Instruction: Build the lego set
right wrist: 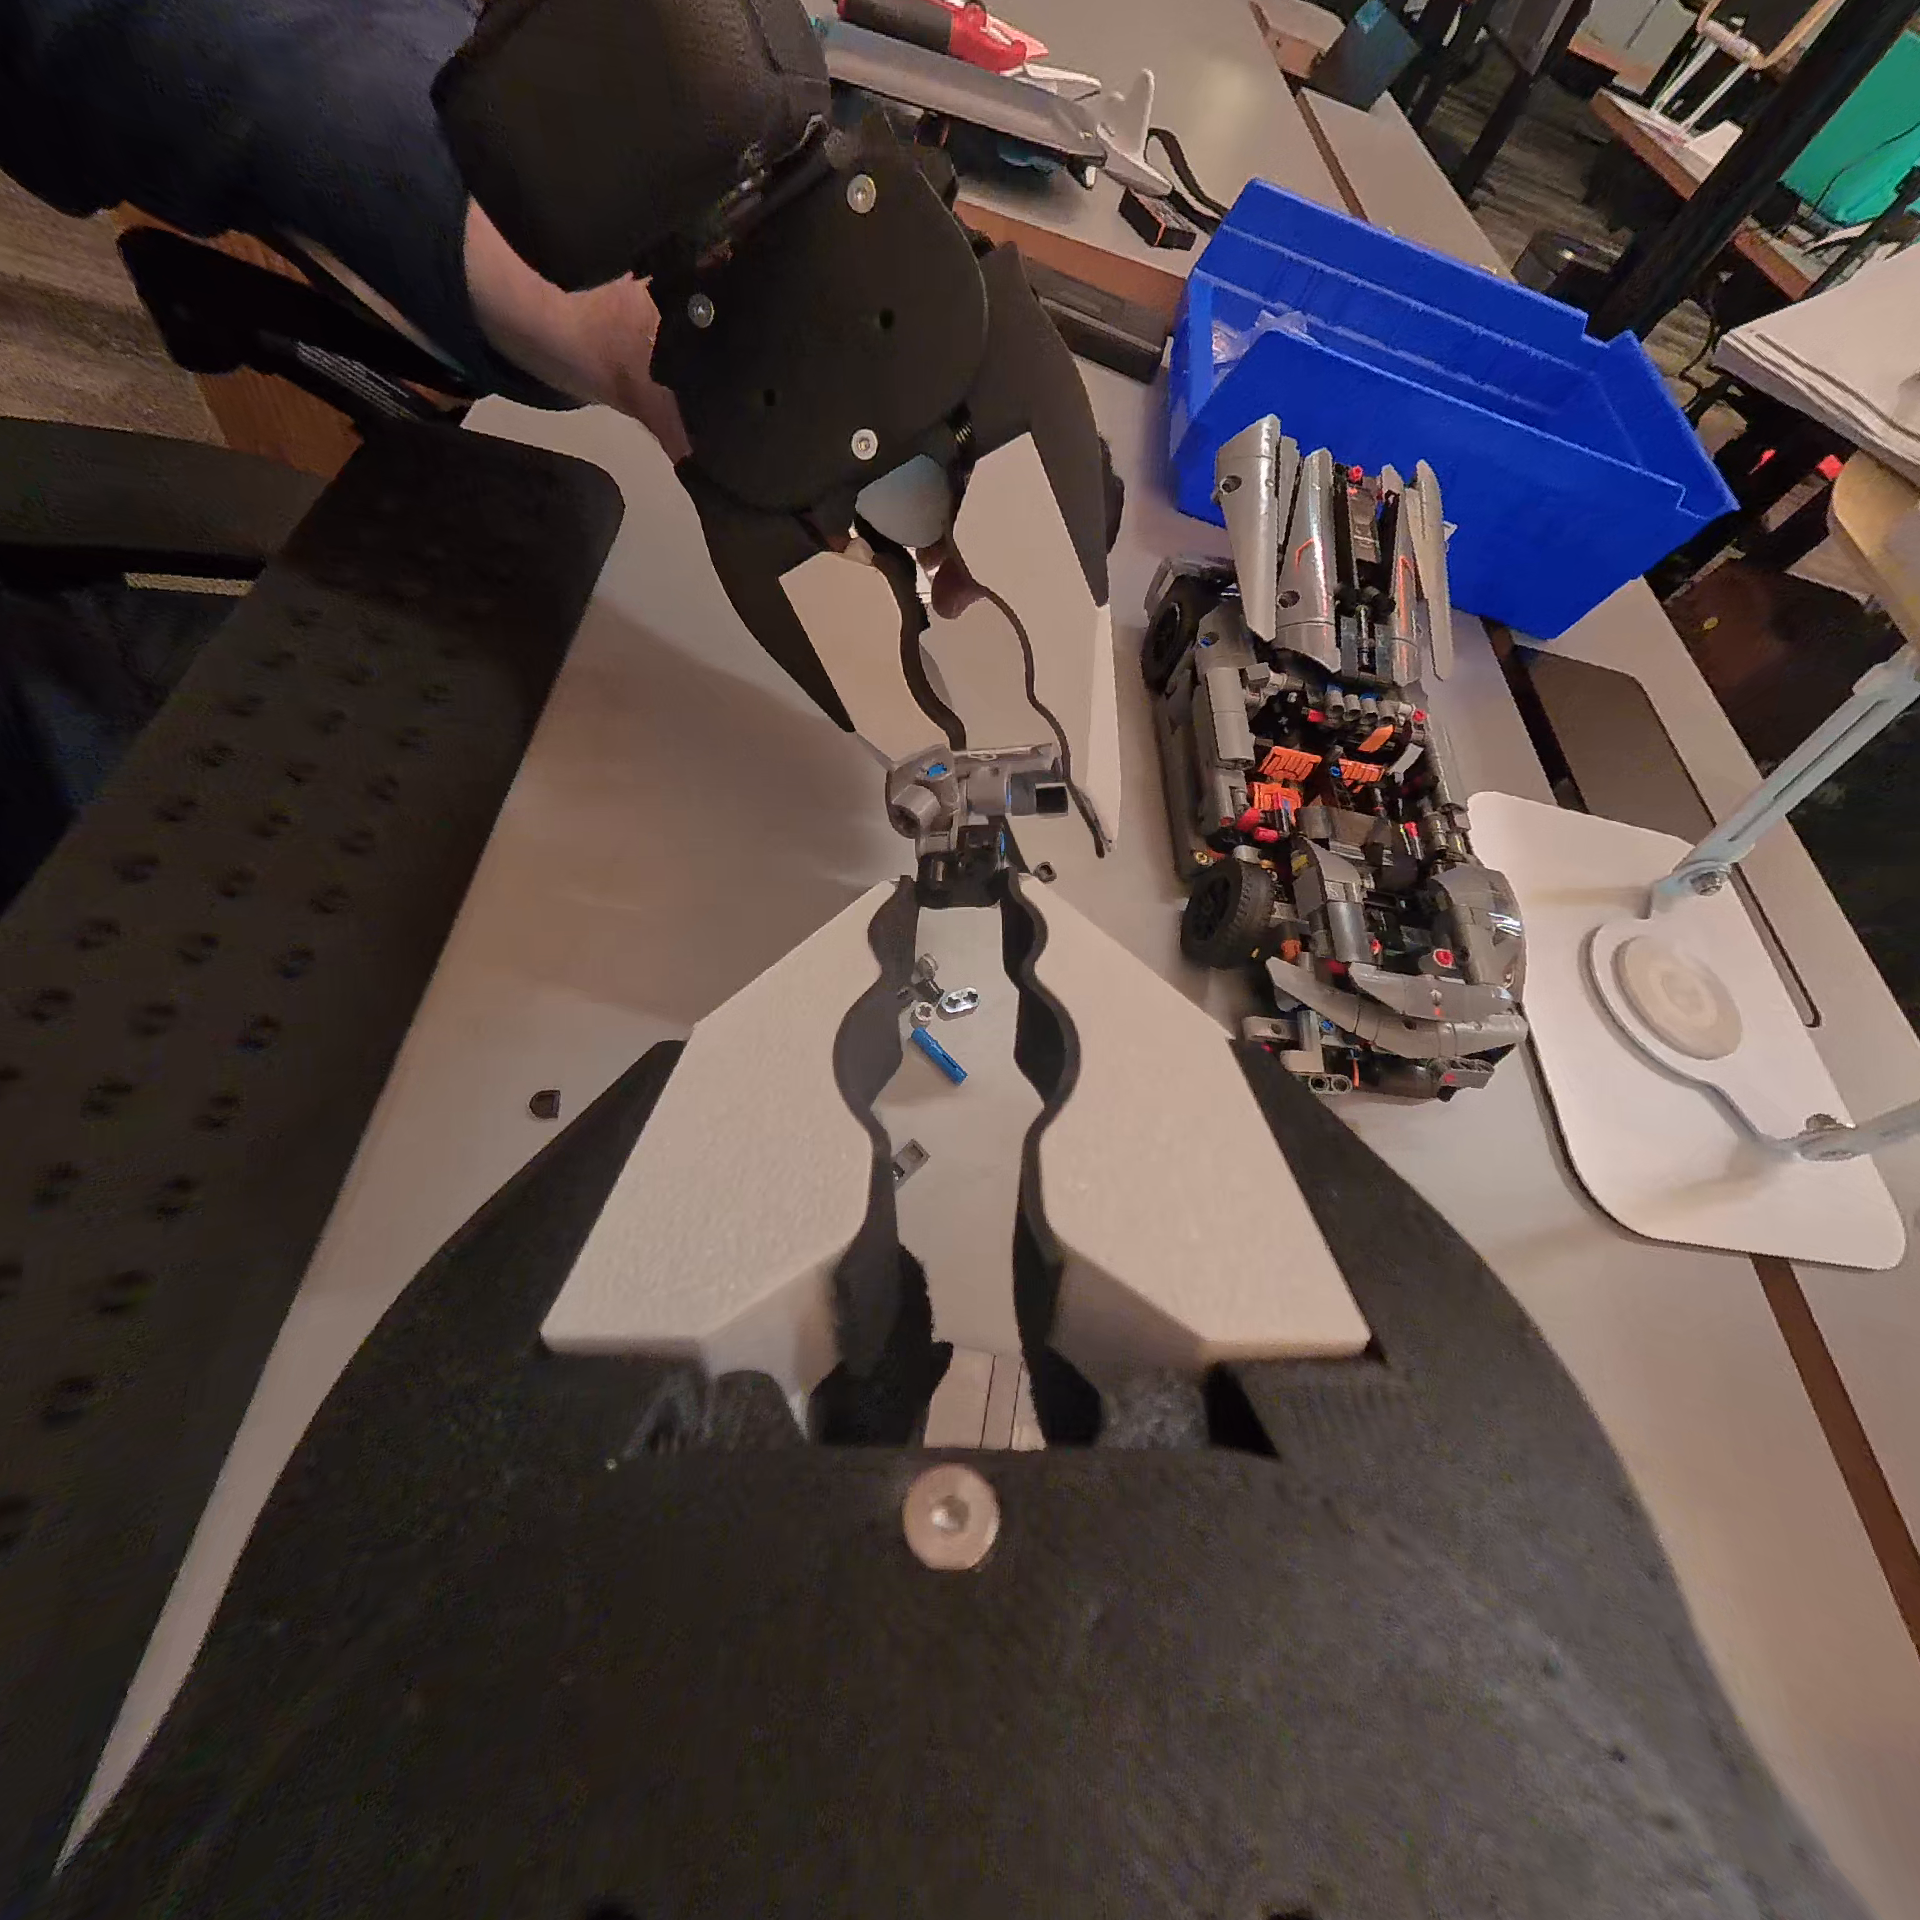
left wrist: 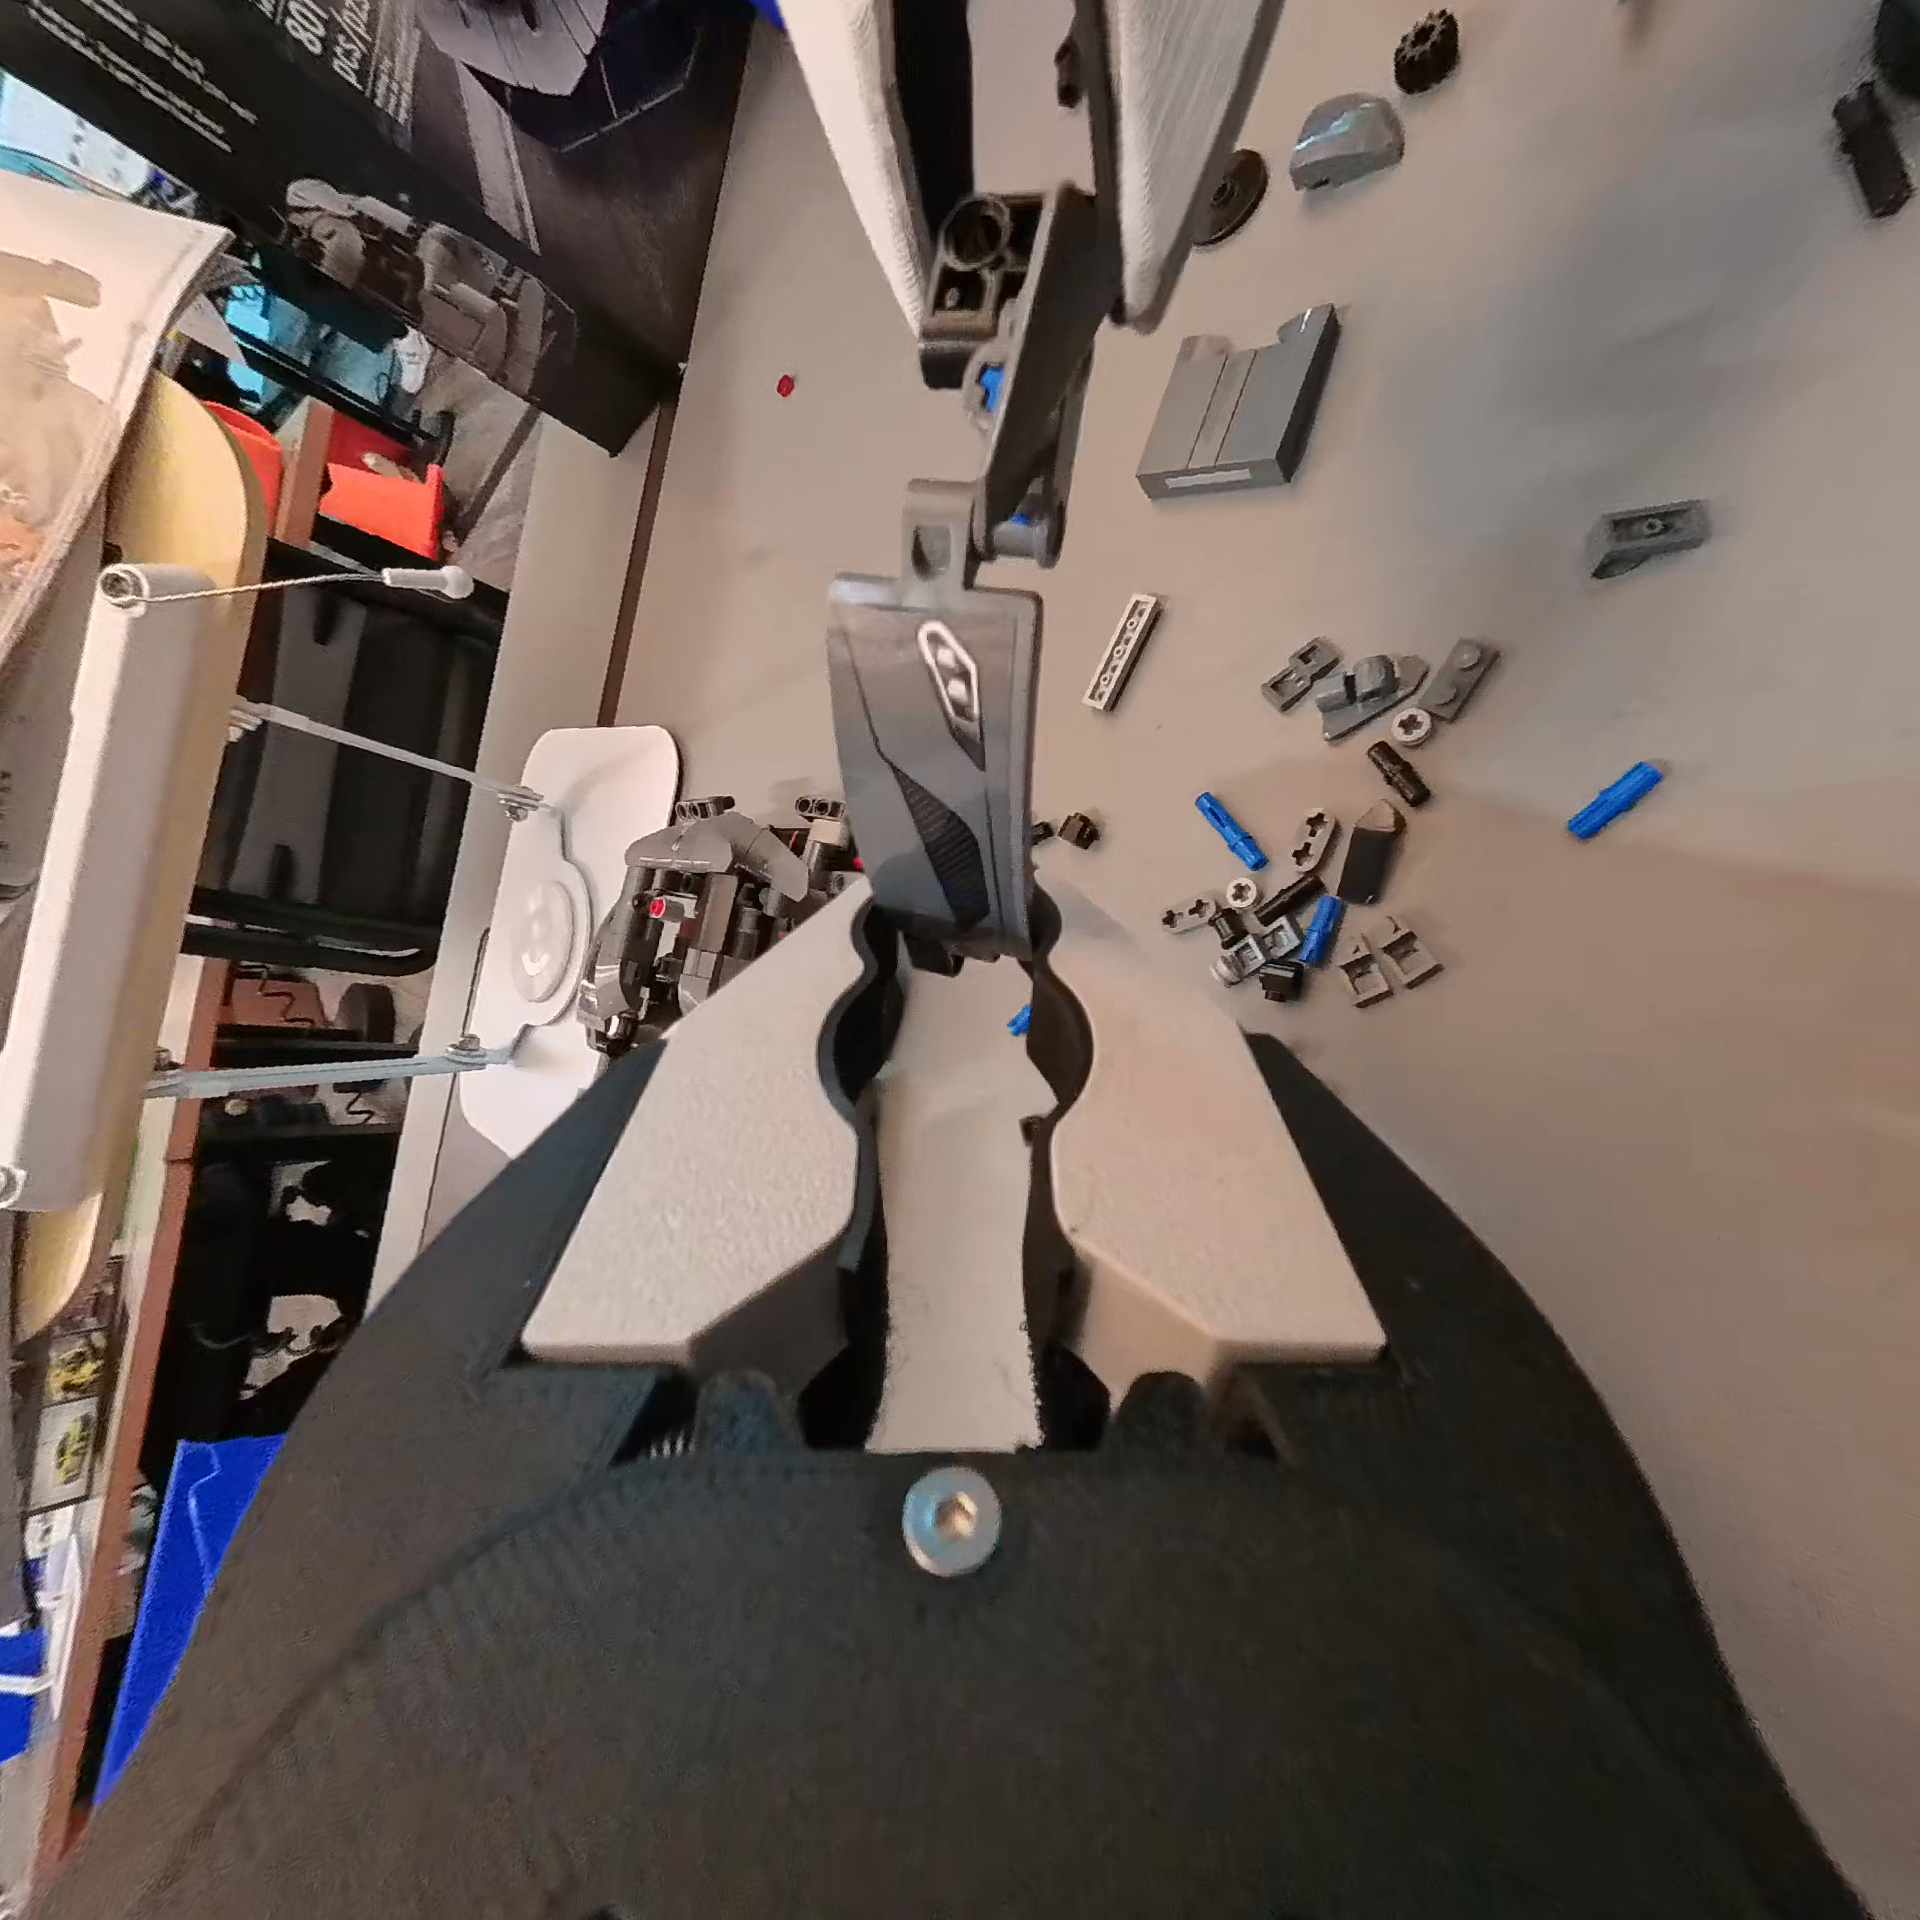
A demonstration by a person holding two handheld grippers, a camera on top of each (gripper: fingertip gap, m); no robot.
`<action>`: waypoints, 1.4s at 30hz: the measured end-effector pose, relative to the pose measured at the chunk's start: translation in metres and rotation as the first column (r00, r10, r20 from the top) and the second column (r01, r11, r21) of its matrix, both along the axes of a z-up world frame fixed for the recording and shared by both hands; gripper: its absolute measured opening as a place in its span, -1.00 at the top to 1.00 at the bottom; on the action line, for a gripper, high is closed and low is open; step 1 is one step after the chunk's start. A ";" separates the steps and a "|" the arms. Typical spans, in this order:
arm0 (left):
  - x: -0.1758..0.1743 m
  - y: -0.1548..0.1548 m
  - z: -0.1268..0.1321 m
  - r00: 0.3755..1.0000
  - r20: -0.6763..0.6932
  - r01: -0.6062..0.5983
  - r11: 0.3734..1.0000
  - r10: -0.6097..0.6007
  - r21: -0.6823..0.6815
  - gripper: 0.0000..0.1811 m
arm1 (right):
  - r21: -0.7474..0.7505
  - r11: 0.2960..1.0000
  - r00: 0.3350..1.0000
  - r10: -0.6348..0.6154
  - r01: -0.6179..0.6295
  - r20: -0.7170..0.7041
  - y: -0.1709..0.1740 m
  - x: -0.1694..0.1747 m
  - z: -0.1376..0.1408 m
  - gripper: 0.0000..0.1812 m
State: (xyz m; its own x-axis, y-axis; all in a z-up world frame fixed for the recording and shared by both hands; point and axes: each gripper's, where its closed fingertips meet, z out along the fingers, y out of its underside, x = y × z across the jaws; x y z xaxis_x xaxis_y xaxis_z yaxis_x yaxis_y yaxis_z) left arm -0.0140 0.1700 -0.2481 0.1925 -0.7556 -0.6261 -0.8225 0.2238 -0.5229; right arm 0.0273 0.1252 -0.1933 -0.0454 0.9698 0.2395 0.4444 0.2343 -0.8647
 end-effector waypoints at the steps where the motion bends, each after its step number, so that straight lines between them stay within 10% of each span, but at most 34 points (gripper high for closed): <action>1: 0.001 -0.001 0.000 1.000 0.012 0.005 1.000 -0.004 -0.011 0.79 | 0.000 1.000 1.000 -0.001 0.001 0.004 0.000 0.000 -0.001 0.85; 29: 0.013 -0.023 -0.025 0.992 0.123 0.033 0.924 0.015 -0.382 0.79 | -0.052 0.998 0.999 0.018 -0.017 0.029 -0.006 -0.007 -0.010 0.60; 42: 0.019 -0.027 -0.019 0.980 0.196 0.069 0.896 0.021 -0.438 0.79 | -0.181 0.984 1.000 -0.007 0.004 -0.016 -0.001 -0.005 -0.004 0.90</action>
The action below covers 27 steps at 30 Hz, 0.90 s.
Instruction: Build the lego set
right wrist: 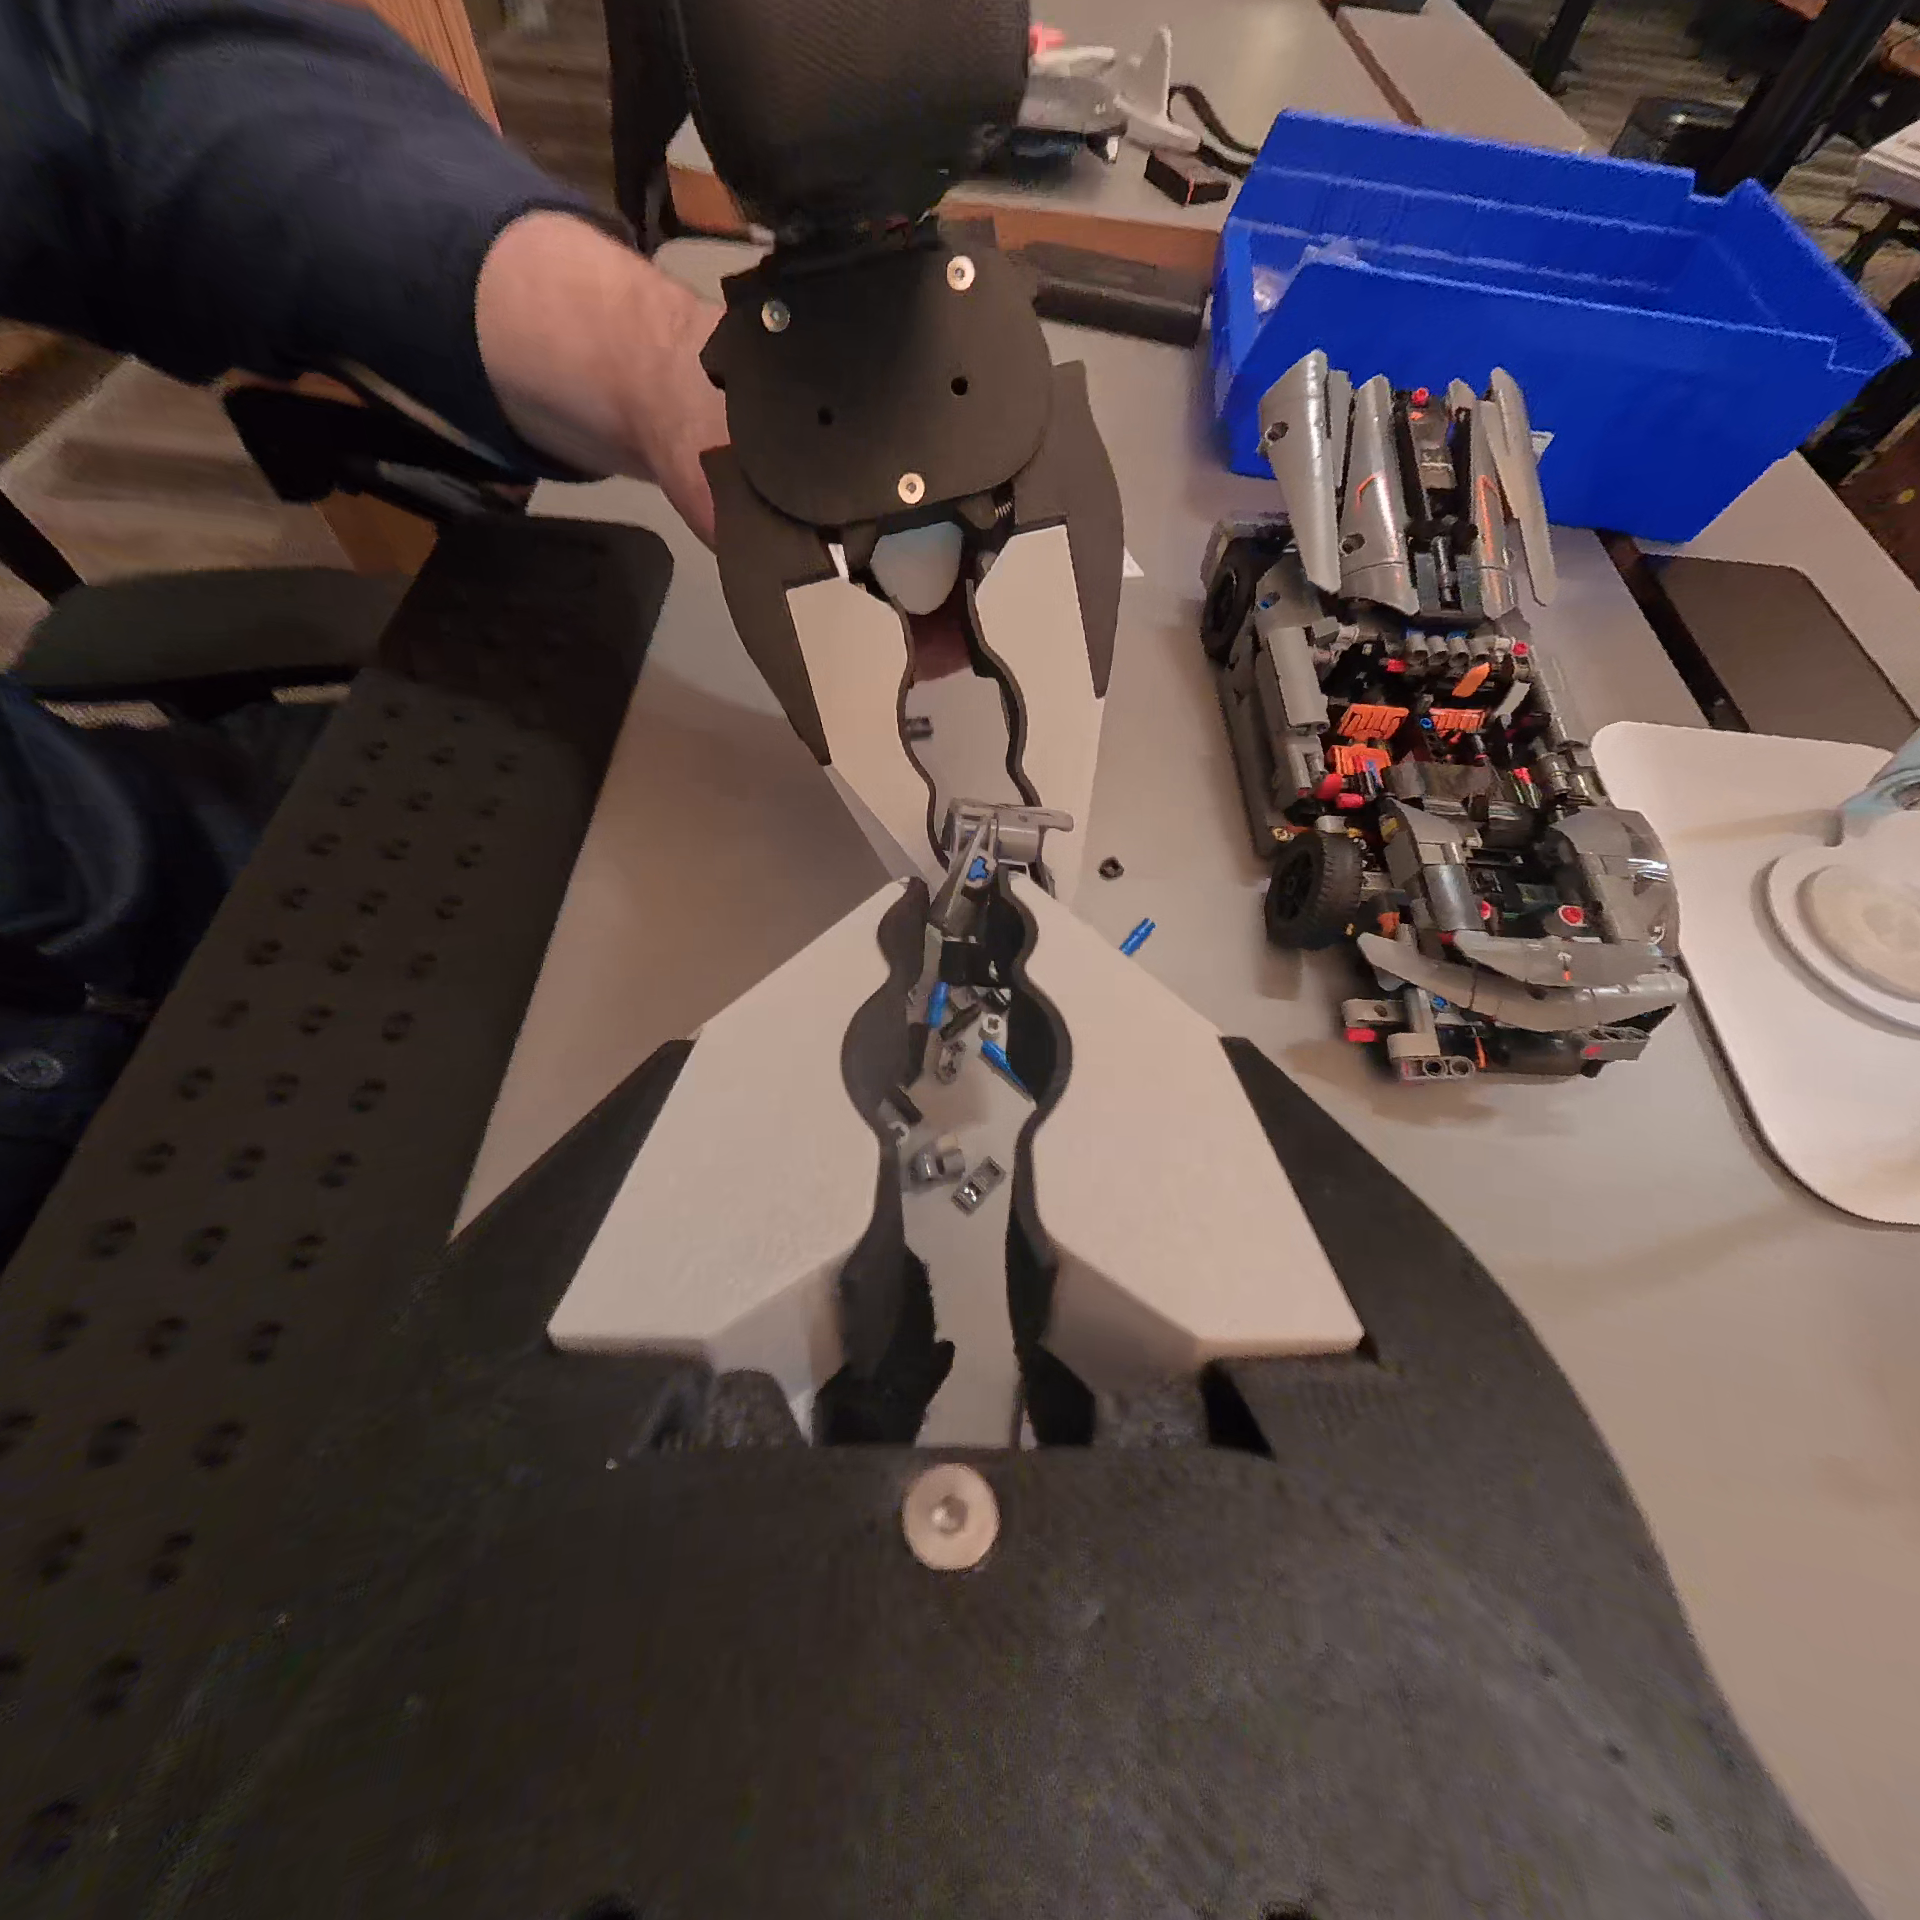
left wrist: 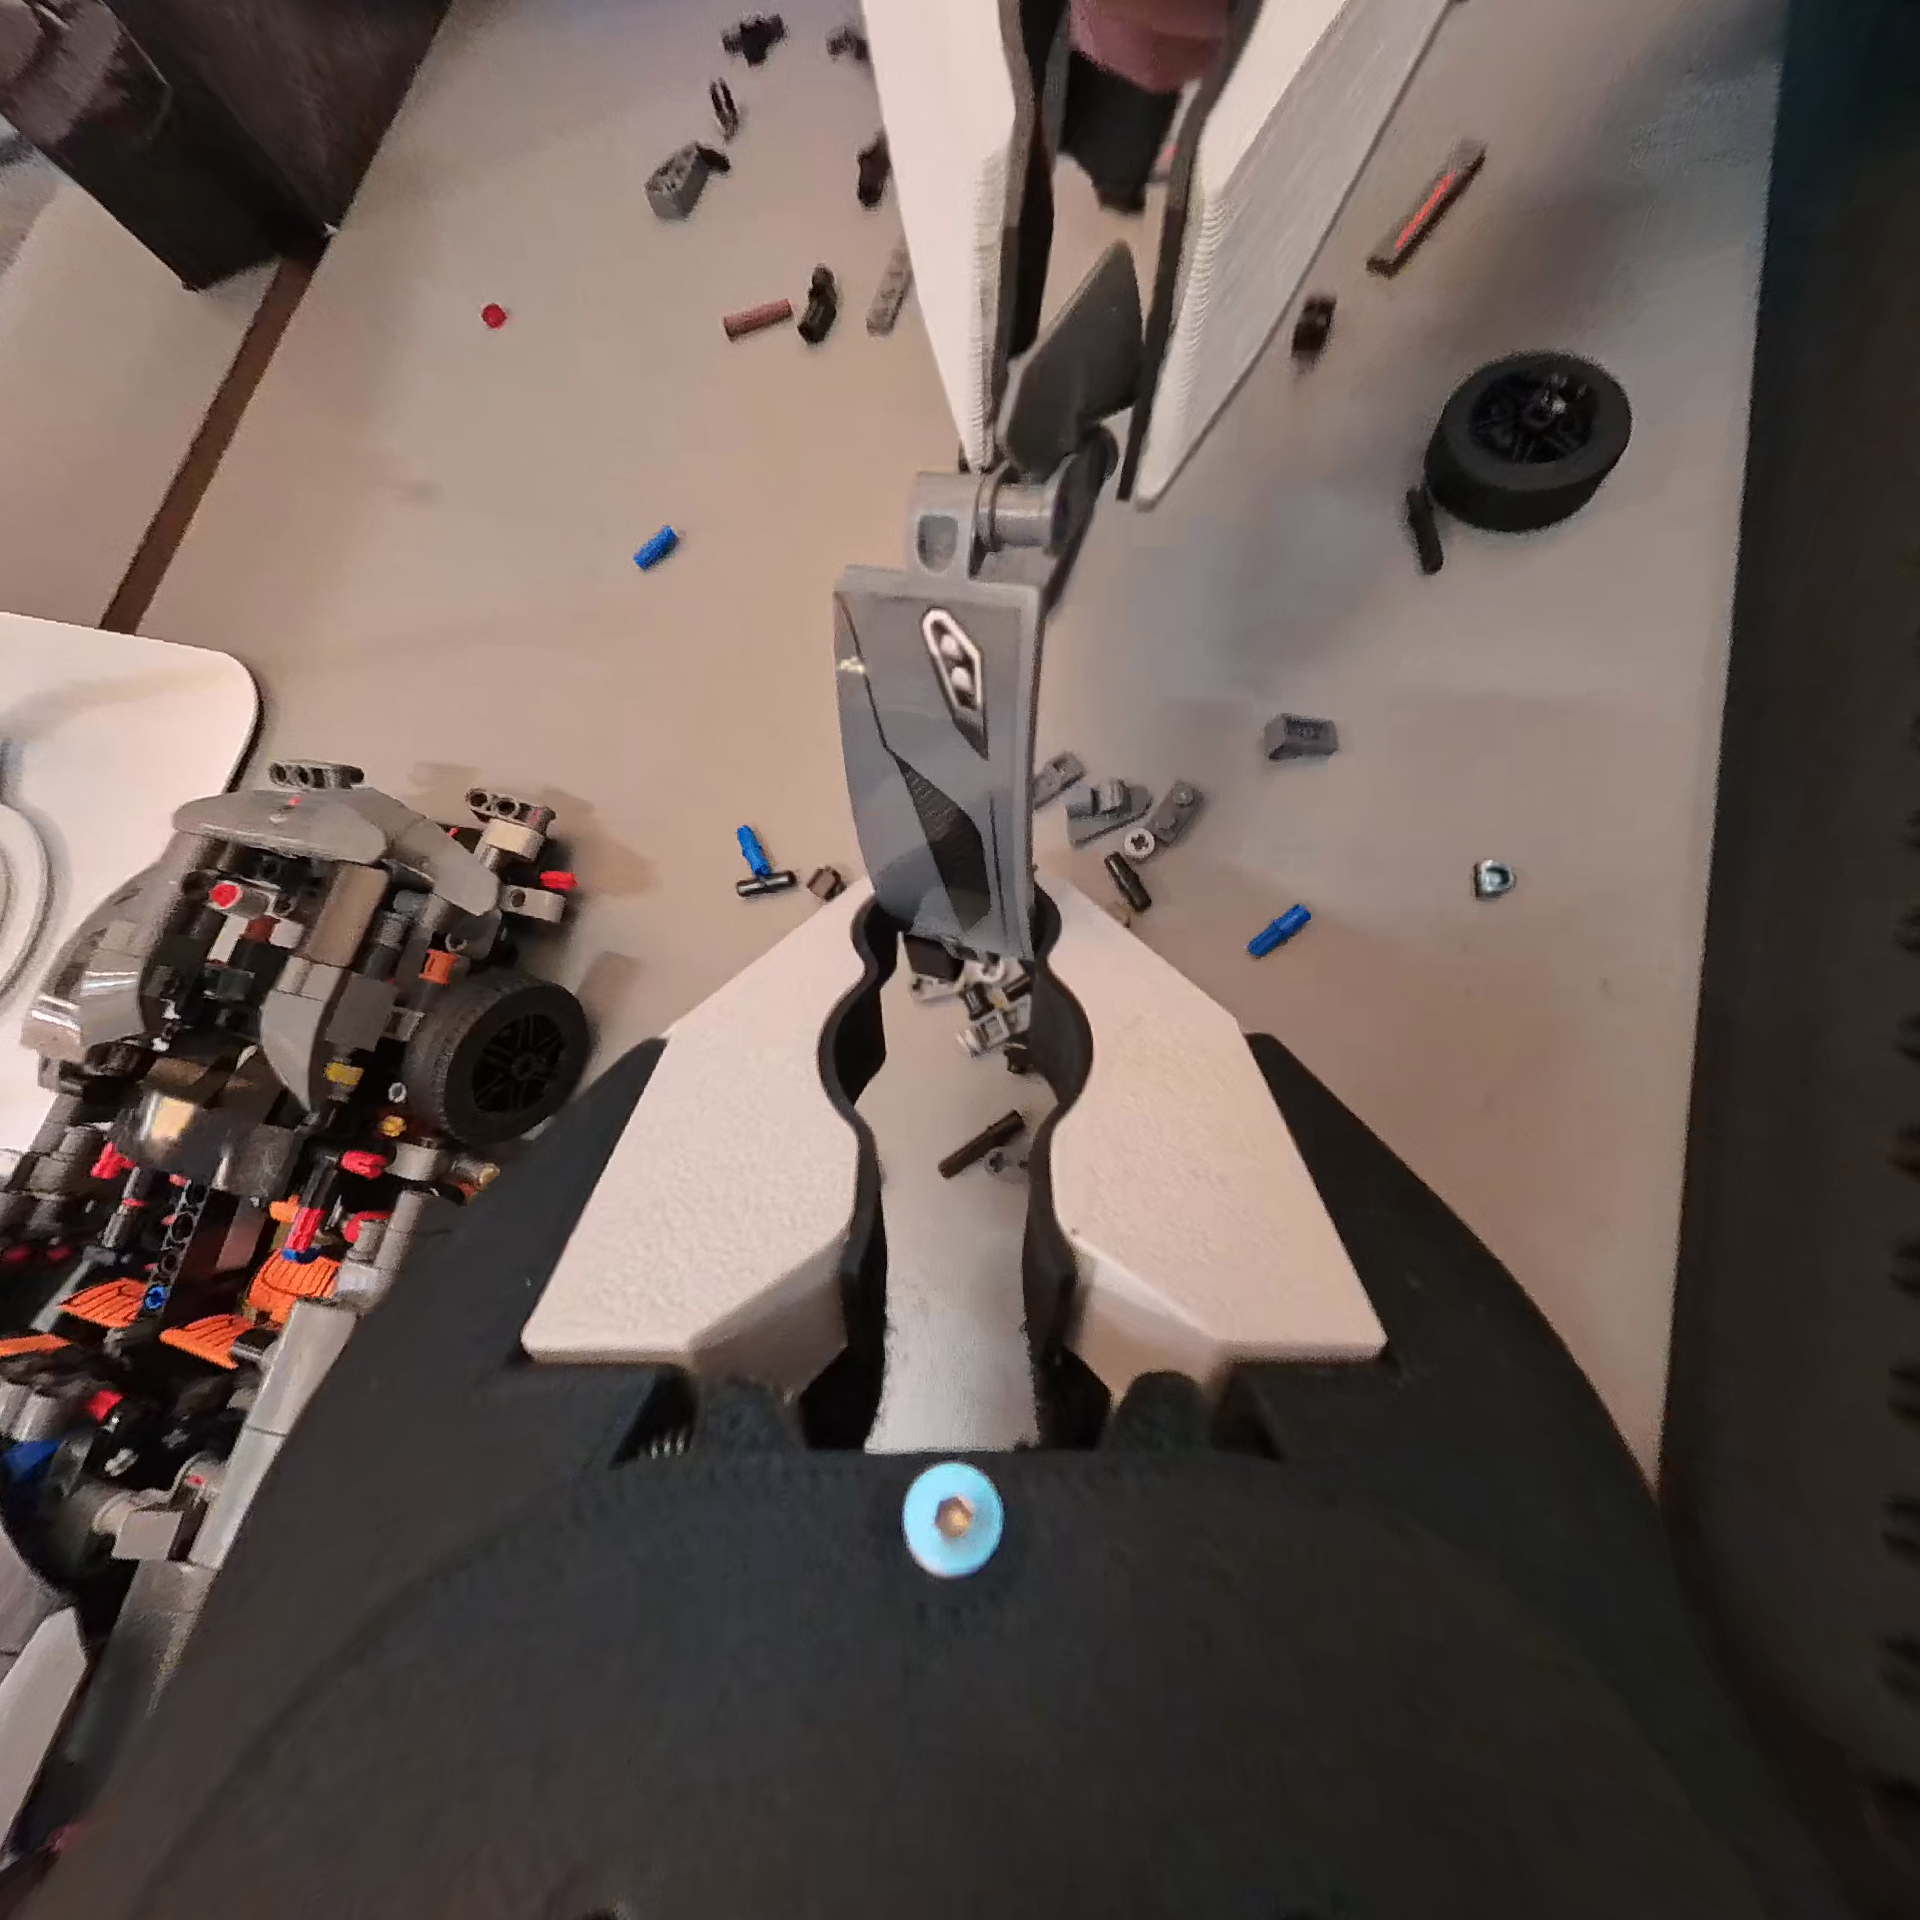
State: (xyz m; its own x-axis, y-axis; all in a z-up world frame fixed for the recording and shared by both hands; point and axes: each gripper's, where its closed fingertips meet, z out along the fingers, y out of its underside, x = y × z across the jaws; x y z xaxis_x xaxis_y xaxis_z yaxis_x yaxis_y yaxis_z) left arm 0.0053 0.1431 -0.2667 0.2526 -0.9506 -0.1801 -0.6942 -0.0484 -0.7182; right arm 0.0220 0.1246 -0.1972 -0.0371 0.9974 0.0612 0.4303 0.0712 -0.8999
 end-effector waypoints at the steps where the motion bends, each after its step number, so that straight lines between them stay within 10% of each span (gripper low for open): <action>1: 0.001 0.001 0.004 1.000 0.024 0.000 1.000 0.000 0.002 0.79 | -0.026 1.000 1.000 -0.002 0.002 -0.019 0.001 0.001 0.003 0.90; 14: 0.000 0.019 0.041 0.993 0.109 -0.066 0.962 0.038 0.266 0.53 | -0.331 0.944 0.970 -0.084 0.004 -0.230 0.020 0.011 0.036 0.90; 27: -0.002 0.021 0.044 0.999 -0.031 -0.010 0.880 0.028 0.476 0.79 | -0.433 0.901 0.959 -0.122 -0.001 -0.257 0.027 0.014 0.040 0.90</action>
